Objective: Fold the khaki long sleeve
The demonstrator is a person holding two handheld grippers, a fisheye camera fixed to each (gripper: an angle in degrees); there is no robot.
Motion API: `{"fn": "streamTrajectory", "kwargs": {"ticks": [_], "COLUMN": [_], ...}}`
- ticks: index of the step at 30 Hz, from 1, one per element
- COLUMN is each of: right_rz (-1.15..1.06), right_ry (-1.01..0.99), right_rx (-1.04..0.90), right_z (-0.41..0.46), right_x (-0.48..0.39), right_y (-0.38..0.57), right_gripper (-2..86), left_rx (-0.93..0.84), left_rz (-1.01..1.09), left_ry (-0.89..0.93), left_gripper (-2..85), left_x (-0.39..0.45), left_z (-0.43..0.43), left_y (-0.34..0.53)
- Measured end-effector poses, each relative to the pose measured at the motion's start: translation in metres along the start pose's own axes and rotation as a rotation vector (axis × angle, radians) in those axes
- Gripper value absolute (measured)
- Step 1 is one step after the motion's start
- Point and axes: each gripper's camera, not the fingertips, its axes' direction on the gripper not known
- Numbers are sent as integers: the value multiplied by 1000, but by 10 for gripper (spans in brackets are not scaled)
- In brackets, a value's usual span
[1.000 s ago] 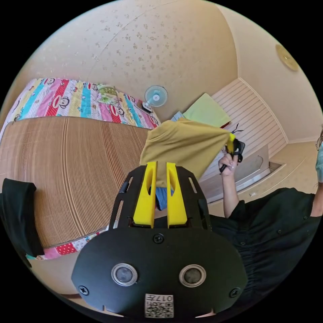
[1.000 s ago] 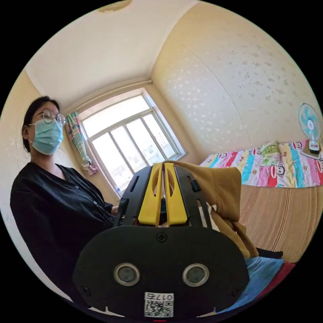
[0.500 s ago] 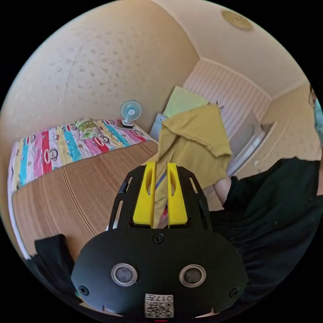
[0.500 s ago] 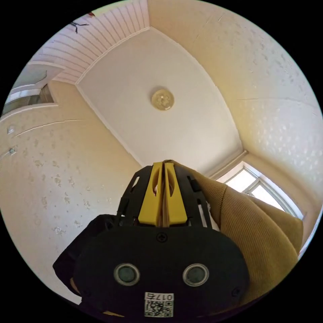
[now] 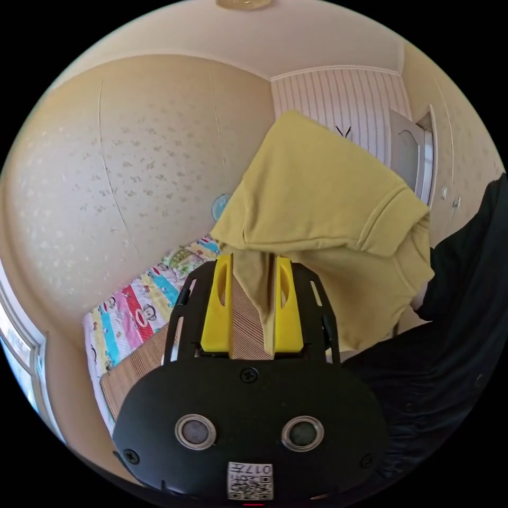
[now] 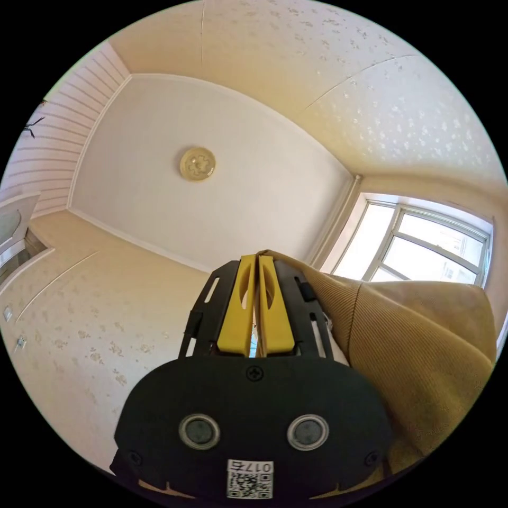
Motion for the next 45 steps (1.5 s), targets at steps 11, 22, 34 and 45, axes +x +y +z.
{"fn": "streamTrajectory", "kwargs": {"ticks": [11,22,34,45], "right_rz": [137,-244,-329,-679], "right_ry": [603,1335,1440,1689], "right_rx": [-119,-373,-631,-142], "right_z": [12,55,111,114], "right_x": [97,116,280,181], "right_y": [1,142,287,201], "right_gripper": [14,37,105,30], "left_rx": [367,484,580,477], "left_rz": [-112,-336,-419,-319], "left_ry": [274,183,-25,110], "left_gripper": [5,-4,-5,-2], "left_x": [-40,-67,-82,-199], "left_z": [-91,-131,-173,-225], "left_y": [-40,-68,-113,-92]}}
